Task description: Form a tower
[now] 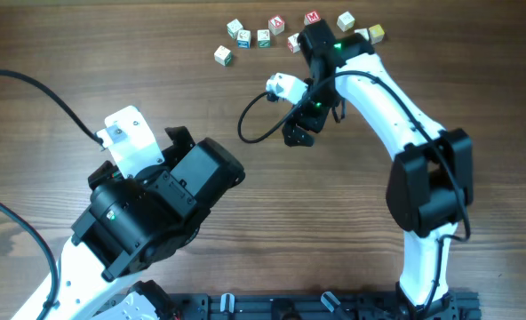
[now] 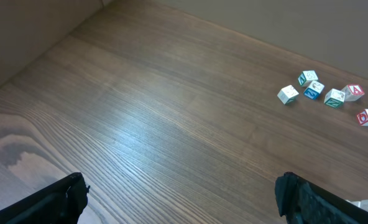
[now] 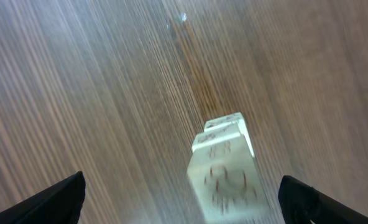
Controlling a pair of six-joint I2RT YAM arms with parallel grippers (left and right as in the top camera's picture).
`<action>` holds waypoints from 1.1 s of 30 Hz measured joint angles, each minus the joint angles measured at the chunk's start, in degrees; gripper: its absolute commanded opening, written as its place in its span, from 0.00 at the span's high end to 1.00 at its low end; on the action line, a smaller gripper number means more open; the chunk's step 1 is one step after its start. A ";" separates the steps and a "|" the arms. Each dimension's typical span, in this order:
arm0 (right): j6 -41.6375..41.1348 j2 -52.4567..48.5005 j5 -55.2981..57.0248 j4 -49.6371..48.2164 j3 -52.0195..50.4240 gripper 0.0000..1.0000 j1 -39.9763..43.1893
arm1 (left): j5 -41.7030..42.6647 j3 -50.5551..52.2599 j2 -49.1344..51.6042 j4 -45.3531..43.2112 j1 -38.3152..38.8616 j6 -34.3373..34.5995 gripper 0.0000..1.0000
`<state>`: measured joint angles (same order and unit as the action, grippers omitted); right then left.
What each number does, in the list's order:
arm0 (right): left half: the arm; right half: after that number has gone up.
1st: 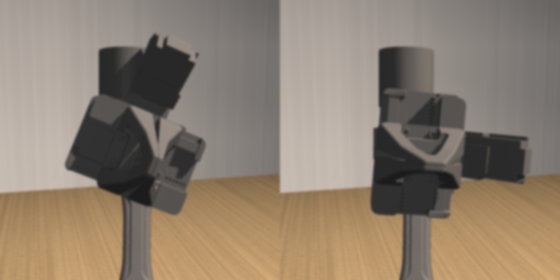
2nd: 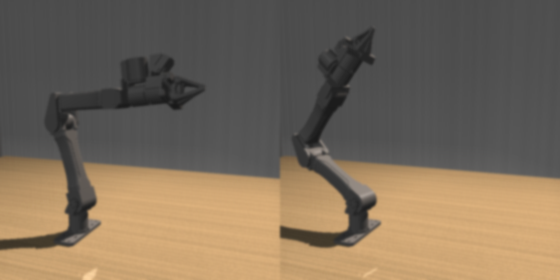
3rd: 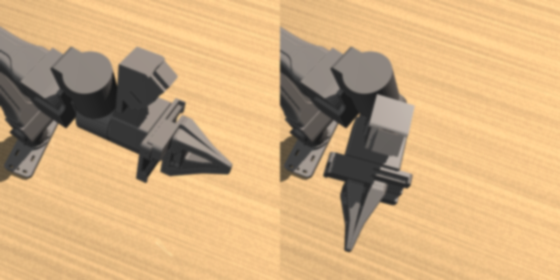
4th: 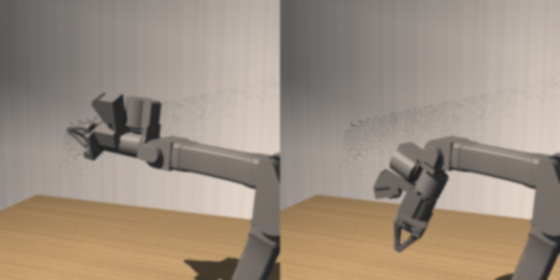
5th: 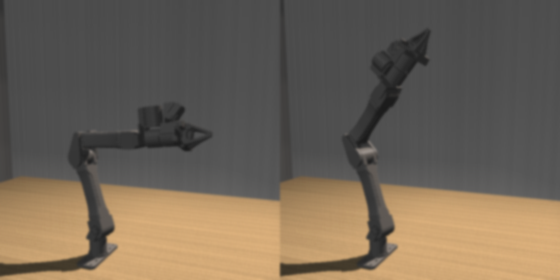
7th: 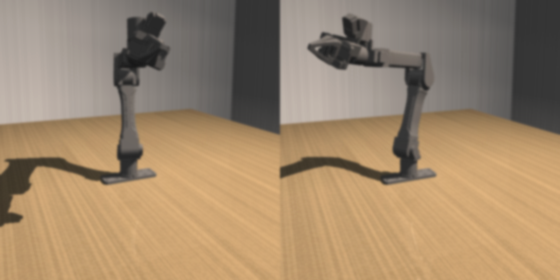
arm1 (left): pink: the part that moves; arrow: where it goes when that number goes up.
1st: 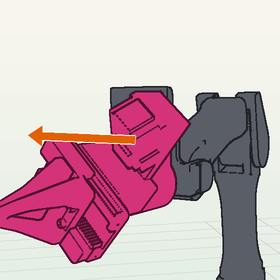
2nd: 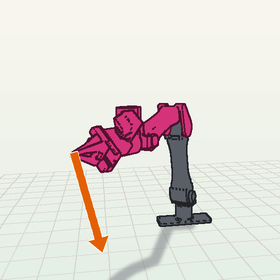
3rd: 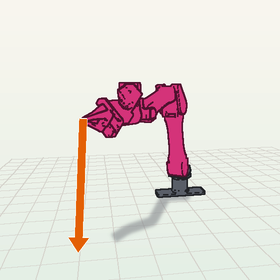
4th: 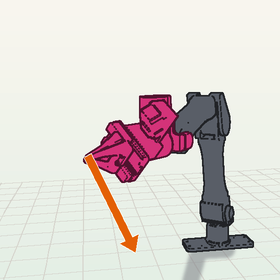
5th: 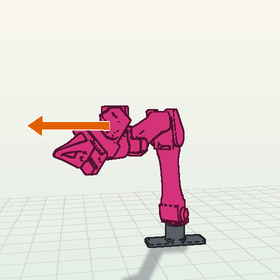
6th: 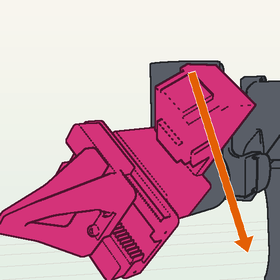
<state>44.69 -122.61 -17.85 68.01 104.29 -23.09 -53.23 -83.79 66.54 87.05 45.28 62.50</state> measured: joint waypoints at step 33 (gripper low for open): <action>5.77 -8.17 4.85 -8.76 -0.02 0.40 0.00 | 0.00 0.00 0.00 0.00 0.00 0.00 0.00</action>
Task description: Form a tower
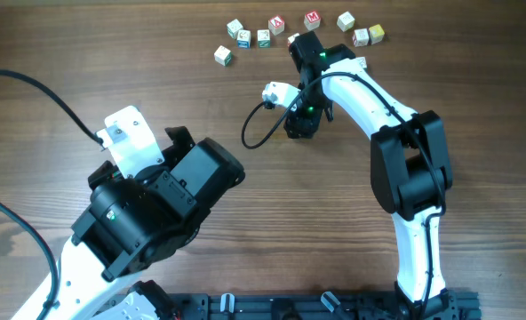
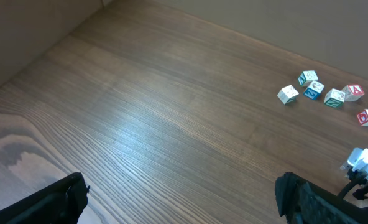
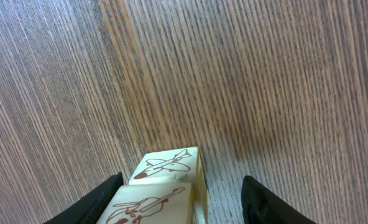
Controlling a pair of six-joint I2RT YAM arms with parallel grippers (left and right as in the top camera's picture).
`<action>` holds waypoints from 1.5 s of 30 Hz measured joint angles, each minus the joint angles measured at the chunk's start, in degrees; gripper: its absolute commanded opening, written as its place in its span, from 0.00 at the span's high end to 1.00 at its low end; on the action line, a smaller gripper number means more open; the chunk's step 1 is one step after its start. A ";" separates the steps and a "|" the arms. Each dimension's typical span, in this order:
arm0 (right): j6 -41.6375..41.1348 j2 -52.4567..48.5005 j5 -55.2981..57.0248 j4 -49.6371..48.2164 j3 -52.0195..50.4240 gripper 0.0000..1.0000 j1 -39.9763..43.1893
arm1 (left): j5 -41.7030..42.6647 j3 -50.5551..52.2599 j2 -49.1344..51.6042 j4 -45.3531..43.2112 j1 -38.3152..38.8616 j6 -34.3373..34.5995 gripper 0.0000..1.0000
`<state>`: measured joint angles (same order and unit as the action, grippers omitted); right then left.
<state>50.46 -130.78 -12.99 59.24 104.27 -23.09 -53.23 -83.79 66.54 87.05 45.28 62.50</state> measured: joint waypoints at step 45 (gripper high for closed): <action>-87.38 6.71 6.23 1.88 1.73 0.00 -0.22 | 0.00 0.02 0.00 0.00 0.00 0.00 0.00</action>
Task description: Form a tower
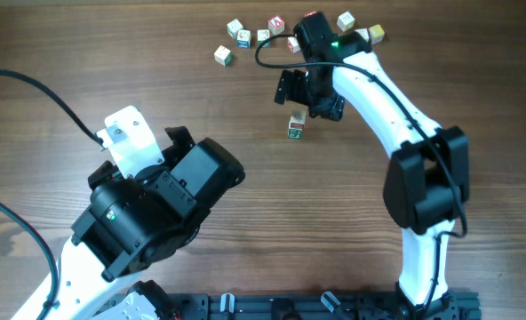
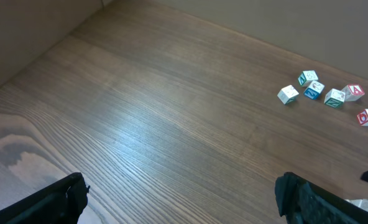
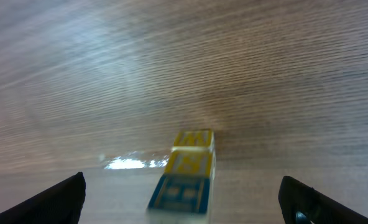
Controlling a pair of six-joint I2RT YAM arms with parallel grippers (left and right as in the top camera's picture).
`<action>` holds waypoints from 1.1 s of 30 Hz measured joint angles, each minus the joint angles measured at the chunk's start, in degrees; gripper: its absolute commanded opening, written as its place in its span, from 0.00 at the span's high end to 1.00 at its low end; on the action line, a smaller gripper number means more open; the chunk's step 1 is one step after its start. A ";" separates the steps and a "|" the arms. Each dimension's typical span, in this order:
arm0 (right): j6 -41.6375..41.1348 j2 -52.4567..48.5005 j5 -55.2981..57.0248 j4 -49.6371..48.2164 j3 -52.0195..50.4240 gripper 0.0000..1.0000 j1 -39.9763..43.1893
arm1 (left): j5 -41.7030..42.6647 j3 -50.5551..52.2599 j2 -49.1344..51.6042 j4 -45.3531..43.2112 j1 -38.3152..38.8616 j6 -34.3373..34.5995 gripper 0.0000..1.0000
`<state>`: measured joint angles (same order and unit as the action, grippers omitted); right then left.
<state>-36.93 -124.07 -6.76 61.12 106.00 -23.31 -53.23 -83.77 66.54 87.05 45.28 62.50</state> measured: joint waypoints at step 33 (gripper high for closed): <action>13.27 -7.15 -0.63 -3.67 -0.61 0.27 0.00 | 0.00 0.00 0.00 0.00 0.00 0.00 0.00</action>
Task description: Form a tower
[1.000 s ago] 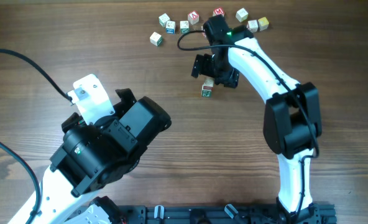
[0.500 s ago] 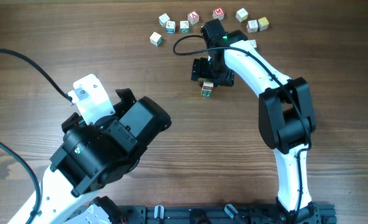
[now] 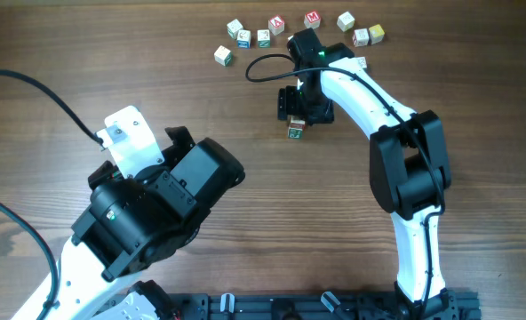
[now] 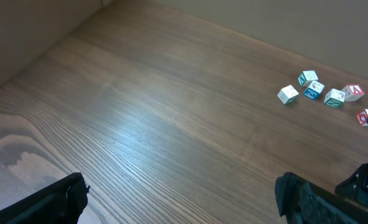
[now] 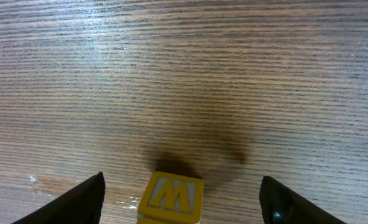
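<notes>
A short stack of blocks (image 3: 295,130) stands on the wooden table; its top face is a yellow W (image 5: 170,194). My right gripper (image 3: 296,105) hovers just over it, open, with one finger on each side of the W block (image 5: 183,186) and not touching it. Several loose lettered blocks (image 3: 263,37) lie in a row at the far edge, also seen in the left wrist view (image 4: 333,98). My left gripper (image 4: 181,202) is open over bare table at the near left, holding nothing.
The right arm's black cable (image 3: 267,64) loops over the table between the stack and the loose blocks. The bulky left arm (image 3: 152,213) fills the near left.
My right gripper was open and farther back from the stack; now it is closer, with its fingers on either side of the W block. The left arm has not moved.
My right gripper first held a cream block above the table's middle. Then it was low at the table, still shut on it. Later it was open and drawn back, with a stack standing there. Now it is open around the stack's top.
</notes>
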Controlling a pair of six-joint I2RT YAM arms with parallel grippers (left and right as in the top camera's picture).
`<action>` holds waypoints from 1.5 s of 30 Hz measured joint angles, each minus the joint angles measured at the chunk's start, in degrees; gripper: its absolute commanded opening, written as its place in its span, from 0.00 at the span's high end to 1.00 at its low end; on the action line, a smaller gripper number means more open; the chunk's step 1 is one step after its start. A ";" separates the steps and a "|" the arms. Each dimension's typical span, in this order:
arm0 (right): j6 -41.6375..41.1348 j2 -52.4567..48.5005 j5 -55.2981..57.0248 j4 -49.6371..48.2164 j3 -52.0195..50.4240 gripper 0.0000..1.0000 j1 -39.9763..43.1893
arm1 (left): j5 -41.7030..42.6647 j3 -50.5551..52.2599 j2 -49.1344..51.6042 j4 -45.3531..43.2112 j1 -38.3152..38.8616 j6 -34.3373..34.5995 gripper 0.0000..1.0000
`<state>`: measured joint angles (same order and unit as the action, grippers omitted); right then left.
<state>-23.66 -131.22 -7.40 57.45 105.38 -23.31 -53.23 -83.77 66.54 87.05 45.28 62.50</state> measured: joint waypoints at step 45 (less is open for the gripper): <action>4.44 0.00 -2.01 3.56 1.11 0.68 -0.55 | 0.00 -0.02 0.00 0.00 0.00 0.00 0.00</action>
<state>-19.22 -131.22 -9.41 61.01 106.50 -23.86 -53.23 -83.79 66.54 87.05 45.28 62.50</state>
